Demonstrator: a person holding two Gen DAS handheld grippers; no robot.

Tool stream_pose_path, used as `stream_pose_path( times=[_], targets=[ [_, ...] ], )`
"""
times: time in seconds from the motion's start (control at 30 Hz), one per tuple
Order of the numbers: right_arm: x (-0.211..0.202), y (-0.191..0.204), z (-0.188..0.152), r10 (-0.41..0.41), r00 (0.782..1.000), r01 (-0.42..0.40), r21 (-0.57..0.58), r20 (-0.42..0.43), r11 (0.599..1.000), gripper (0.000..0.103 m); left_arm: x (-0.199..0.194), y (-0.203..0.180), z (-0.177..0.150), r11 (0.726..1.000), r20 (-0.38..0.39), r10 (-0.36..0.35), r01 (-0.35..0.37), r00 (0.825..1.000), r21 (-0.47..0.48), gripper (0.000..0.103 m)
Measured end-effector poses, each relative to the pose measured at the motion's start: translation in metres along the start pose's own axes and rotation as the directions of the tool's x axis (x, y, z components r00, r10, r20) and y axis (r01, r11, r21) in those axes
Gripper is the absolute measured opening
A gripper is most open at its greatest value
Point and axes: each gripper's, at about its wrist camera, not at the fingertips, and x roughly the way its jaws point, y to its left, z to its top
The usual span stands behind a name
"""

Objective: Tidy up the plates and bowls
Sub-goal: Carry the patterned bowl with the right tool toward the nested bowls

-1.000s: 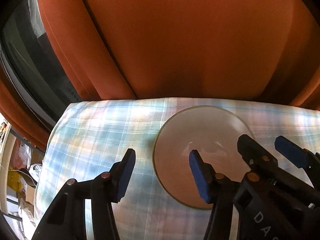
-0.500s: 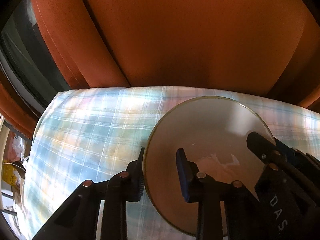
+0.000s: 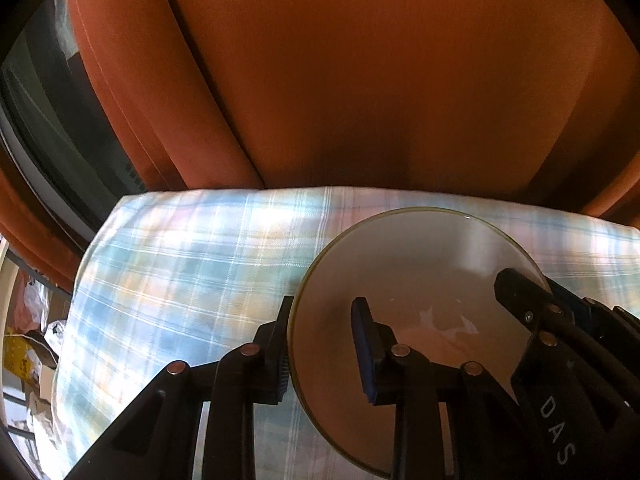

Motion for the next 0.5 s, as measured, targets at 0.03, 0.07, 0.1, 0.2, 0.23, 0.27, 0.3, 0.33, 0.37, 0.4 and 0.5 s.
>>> stream_pose_path(
  times=[0.03, 0.07, 0.1, 0.2, 0.23, 0.27, 0.3, 0.33, 0.37, 0.4, 0.5],
  targets=[
    [-0.005, 0.001, 0.0, -0.004, 1.0, 0.004, 0.001, 0.006, 1.0, 0.018, -0.006, 0.001, 0.0, 1.0, 0.005, -0.007, 0.007, 1.0, 0.002, 0.026],
    [-0.012, 0.002, -0.001, -0.011, 1.0, 0.011, 0.003, 0.014, 1.0, 0.018, -0.012, 0.002, -0.002, 1.0, 0.011, -0.013, 0.013, 1.0, 0.006, 0.026],
    [-0.017, 0.003, -0.002, -0.015, 1.0, 0.015, 0.005, 0.019, 1.0, 0.018, -0.018, 0.002, -0.003, 1.0, 0.017, -0.019, 0.019, 1.0, 0.01, 0.026],
    [-0.038, 0.008, -0.006, -0.032, 0.999, 0.031, 0.015, 0.034, 0.999, 0.018, -0.037, 0.007, -0.007, 0.999, 0.034, -0.036, 0.035, 0.999, 0.019, 0.026],
    [-0.047, 0.009, -0.008, -0.037, 0.999, 0.036, 0.021, 0.038, 0.999, 0.017, -0.045, 0.009, -0.009, 0.999, 0.039, -0.044, 0.043, 0.998, 0.021, 0.026],
    [-0.056, 0.012, -0.011, -0.045, 0.998, 0.044, 0.026, 0.045, 0.999, 0.017, -0.052, 0.012, -0.012, 0.999, 0.042, -0.051, 0.05, 0.998, 0.023, 0.026],
    [-0.064, 0.013, -0.013, -0.05, 0.997, 0.049, 0.027, 0.05, 0.998, 0.018, -0.059, 0.015, -0.014, 0.998, 0.043, -0.056, 0.055, 0.997, 0.024, 0.026],
    [-0.072, 0.017, -0.017, -0.055, 0.997, 0.053, 0.03, 0.055, 0.998, 0.018, -0.067, 0.018, -0.018, 0.998, 0.045, -0.061, 0.06, 0.997, 0.026, 0.026],
    [-0.08, 0.022, -0.02, -0.059, 0.996, 0.057, 0.034, 0.059, 0.998, 0.017, -0.074, 0.021, -0.021, 0.998, 0.049, -0.065, 0.063, 0.997, 0.029, 0.026],
    [-0.087, 0.024, -0.023, -0.062, 0.996, 0.06, 0.036, 0.063, 0.998, 0.018, -0.083, 0.024, -0.025, 0.997, 0.055, -0.069, 0.067, 0.996, 0.034, 0.026],
    [-0.112, 0.035, -0.034, -0.075, 0.994, 0.071, 0.052, 0.08, 0.996, 0.017, -0.1, 0.032, -0.033, 0.996, 0.065, -0.083, 0.08, 0.994, 0.049, 0.026]
  ],
)
